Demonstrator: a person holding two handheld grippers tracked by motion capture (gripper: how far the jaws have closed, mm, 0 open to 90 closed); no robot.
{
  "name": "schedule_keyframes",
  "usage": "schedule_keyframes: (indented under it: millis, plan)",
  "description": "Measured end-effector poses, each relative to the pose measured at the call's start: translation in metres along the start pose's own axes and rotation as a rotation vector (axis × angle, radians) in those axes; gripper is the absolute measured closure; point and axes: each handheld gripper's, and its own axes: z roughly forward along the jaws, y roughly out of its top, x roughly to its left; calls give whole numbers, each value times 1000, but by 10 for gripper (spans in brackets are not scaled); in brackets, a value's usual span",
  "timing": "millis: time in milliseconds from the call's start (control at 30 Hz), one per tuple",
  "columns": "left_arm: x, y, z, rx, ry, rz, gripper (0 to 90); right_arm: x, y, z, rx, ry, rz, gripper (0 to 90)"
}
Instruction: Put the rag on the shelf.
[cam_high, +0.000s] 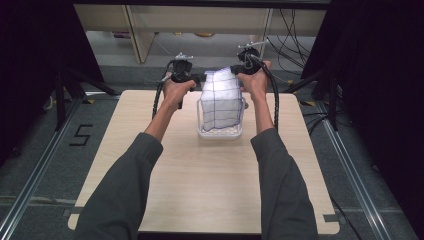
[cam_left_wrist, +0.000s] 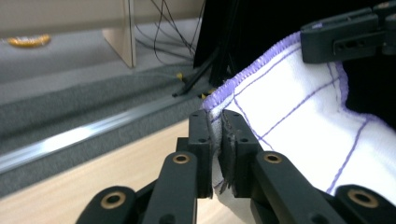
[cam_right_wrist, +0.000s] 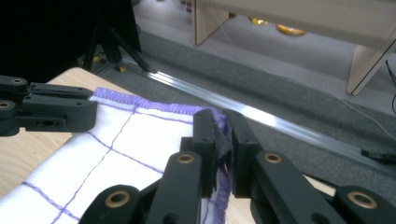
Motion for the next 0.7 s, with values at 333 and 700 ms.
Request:
schedule_keyframes:
  millis: [333,700]
  plan:
    - [2,-7,-11,9,-18,-46,576,-13,-14,1,-4,-22,60,585]
    - [9,-18,-62,1,-30,-49,483,-17,-26,-39,-38,45,8,542]
